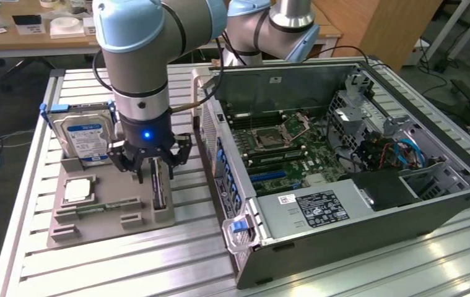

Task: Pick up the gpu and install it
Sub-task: 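Pick up the gpu and move the gpu toward the slot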

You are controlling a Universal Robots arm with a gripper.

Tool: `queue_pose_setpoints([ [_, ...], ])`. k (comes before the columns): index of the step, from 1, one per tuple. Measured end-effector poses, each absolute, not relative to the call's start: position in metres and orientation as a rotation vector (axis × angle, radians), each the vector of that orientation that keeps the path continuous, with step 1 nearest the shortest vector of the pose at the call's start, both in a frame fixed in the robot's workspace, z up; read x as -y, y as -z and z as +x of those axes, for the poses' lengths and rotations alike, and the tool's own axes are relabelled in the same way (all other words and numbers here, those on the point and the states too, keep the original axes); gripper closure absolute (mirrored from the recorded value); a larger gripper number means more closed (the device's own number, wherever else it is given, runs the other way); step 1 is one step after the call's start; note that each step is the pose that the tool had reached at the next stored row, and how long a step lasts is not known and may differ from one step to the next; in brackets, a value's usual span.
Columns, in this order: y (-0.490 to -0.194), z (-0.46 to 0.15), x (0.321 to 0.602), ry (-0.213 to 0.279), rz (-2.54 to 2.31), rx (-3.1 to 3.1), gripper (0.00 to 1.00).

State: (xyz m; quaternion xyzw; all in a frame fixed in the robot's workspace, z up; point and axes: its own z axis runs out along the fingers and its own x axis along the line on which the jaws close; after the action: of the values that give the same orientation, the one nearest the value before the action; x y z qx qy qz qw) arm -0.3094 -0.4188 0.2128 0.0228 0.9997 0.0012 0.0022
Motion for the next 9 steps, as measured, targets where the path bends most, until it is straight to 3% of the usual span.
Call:
queue_pose_setpoints([
  [3, -0.2123, -0.3096, 0.4204, -0.004, 0.070, -3.137, 0.50],
  [8, -0.2123, -0.3096, 0.4205, -0.004, 0.070, -3.137, 0.51],
  [9, -0.2124, -0.3096, 0.4209, -0.003, 0.070, -3.137, 0.58],
])
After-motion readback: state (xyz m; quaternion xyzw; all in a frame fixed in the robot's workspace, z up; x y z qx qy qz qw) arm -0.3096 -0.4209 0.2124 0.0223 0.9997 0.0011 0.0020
